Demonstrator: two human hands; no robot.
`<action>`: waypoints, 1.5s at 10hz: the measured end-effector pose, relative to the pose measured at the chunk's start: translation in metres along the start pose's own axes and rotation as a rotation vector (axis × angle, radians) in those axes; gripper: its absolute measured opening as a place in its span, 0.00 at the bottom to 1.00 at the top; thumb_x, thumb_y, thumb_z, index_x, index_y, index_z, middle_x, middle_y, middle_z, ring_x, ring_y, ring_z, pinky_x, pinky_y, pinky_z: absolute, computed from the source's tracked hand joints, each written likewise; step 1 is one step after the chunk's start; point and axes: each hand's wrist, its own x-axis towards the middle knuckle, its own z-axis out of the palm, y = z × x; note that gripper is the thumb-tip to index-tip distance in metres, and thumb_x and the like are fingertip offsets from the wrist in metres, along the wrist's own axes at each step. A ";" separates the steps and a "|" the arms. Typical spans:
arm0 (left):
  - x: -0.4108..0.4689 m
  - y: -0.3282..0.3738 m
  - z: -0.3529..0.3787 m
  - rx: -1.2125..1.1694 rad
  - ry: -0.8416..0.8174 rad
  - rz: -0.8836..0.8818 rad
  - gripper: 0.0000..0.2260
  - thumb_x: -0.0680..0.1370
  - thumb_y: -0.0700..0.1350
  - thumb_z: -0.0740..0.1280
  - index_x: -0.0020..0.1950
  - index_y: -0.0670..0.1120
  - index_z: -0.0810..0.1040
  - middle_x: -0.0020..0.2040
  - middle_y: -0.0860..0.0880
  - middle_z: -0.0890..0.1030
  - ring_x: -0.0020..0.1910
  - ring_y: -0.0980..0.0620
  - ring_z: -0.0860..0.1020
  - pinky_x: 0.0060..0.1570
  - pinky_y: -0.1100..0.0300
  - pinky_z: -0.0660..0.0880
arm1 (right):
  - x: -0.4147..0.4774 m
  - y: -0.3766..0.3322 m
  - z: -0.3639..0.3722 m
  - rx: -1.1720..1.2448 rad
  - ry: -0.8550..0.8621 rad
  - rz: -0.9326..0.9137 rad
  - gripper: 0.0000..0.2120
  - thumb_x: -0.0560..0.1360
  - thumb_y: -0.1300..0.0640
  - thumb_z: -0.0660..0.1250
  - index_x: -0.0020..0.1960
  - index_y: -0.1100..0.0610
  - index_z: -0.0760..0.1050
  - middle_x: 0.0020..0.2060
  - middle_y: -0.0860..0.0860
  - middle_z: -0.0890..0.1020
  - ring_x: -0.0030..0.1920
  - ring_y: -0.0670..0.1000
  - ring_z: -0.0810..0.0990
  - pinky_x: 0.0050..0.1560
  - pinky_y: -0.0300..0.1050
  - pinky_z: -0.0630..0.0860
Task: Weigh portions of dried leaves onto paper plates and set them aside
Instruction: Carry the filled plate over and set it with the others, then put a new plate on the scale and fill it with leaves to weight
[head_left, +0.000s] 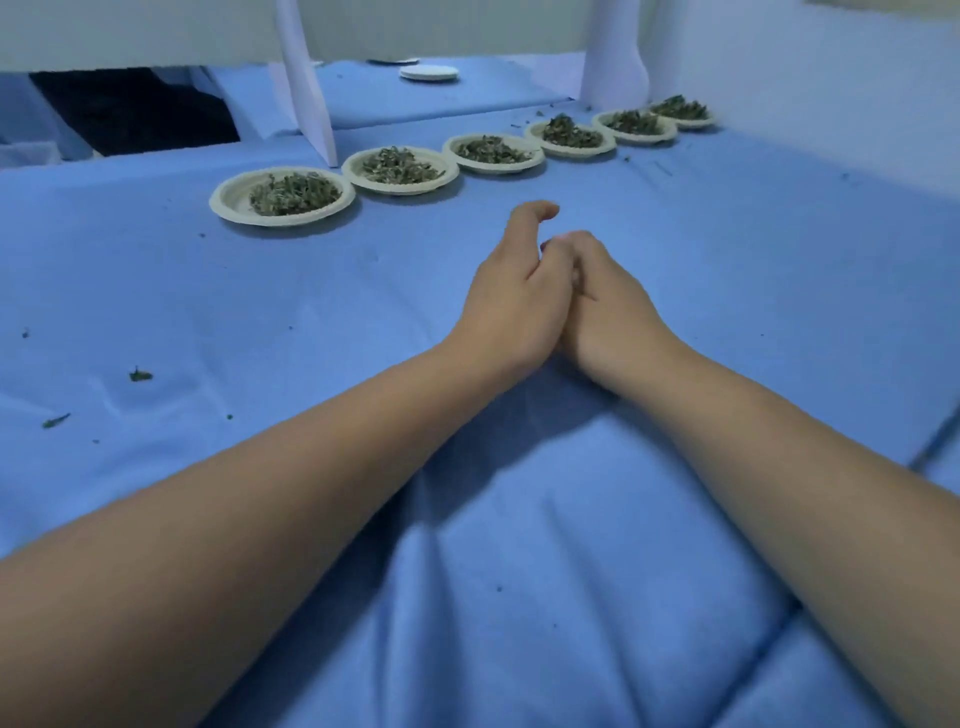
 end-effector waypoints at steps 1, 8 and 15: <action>-0.033 0.025 0.044 -0.047 -0.126 0.041 0.18 0.86 0.50 0.55 0.76 0.51 0.68 0.64 0.58 0.75 0.60 0.62 0.71 0.53 0.73 0.64 | -0.048 0.022 -0.052 -0.003 0.121 0.034 0.15 0.83 0.53 0.58 0.69 0.53 0.70 0.53 0.51 0.82 0.52 0.53 0.81 0.50 0.46 0.76; -0.223 0.254 0.350 -0.001 -0.785 0.806 0.18 0.87 0.49 0.57 0.76 0.47 0.71 0.80 0.49 0.67 0.71 0.53 0.71 0.61 0.64 0.68 | -0.449 0.136 -0.362 -0.247 0.768 0.510 0.22 0.80 0.45 0.66 0.71 0.45 0.65 0.70 0.47 0.76 0.69 0.43 0.73 0.66 0.45 0.71; -0.194 0.345 0.451 0.967 -0.504 1.351 0.10 0.76 0.32 0.59 0.51 0.45 0.72 0.38 0.48 0.67 0.40 0.44 0.70 0.34 0.54 0.62 | -0.532 0.201 -0.411 -1.005 0.613 0.973 0.25 0.82 0.37 0.44 0.37 0.48 0.69 0.26 0.48 0.74 0.29 0.48 0.71 0.42 0.49 0.63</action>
